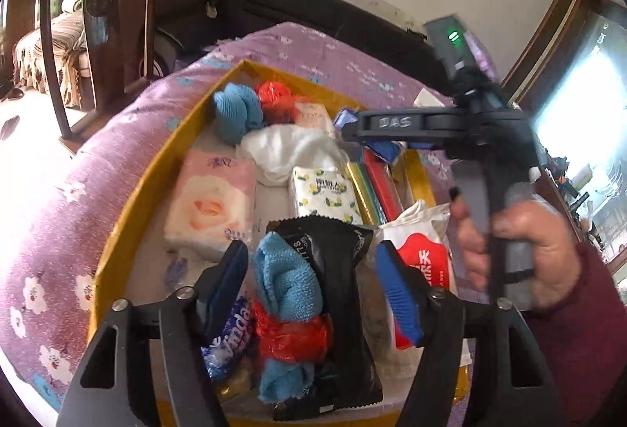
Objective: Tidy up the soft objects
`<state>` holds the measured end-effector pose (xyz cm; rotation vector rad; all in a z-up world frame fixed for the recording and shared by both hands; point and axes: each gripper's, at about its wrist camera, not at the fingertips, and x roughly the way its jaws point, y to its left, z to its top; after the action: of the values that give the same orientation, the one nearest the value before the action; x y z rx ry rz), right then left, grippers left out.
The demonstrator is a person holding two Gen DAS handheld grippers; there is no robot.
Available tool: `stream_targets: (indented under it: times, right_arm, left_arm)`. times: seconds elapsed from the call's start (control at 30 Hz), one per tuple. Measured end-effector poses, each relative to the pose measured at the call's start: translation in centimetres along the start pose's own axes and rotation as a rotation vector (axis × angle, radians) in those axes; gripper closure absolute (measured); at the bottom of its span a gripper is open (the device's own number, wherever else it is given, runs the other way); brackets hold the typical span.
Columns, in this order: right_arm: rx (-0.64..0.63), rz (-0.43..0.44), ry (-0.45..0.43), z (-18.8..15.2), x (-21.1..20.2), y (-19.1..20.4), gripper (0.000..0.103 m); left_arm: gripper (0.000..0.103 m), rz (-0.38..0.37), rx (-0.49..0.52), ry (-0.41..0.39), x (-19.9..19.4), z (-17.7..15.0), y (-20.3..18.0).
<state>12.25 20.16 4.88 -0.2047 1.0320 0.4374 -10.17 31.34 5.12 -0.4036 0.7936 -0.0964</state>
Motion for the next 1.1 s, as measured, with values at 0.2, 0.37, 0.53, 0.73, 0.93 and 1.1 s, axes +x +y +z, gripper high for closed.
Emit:
stream_targets:
  times: [0.2, 0.37, 0.53, 0.73, 0.93, 1.1]
  right_arm:
    - [0.079, 0.054, -0.073, -0.9, -2.1, -1.7, 0.019]
    - [0.089, 0.043, -0.181, -3.5, -7.1, -3.1, 0.012]
    - [0.068, -0.006, -0.269, -8.4, -11.8, -4.5, 0.009]
    - [0.032, -0.054, -0.276, -14.7, -13.7, -5.4, 0.008]
    - [0.004, -0.082, -0.301, -19.6, -15.4, -5.8, 0.008]
    - [0.000, -0.090, -0.323, -22.2, -16.7, -5.9, 0.008]
  left_arm:
    - [0.024, 0.017, 0.035, -0.047, -1.4, 0.1, -0.8]
    - [0.023, 0.087, 0.091, -0.090, -2.2, -0.4, -2.8]
    - [0.015, 0.202, 0.139, -0.151, -3.5, -1.2, -5.0]
    - [0.008, 0.285, 0.167, -0.180, -4.5, -2.5, -7.6]
    - [0.007, 0.319, 0.208, -0.209, -5.5, -3.8, -10.7]
    - [0.006, 0.331, 0.257, -0.233, -6.3, -4.7, -13.2]
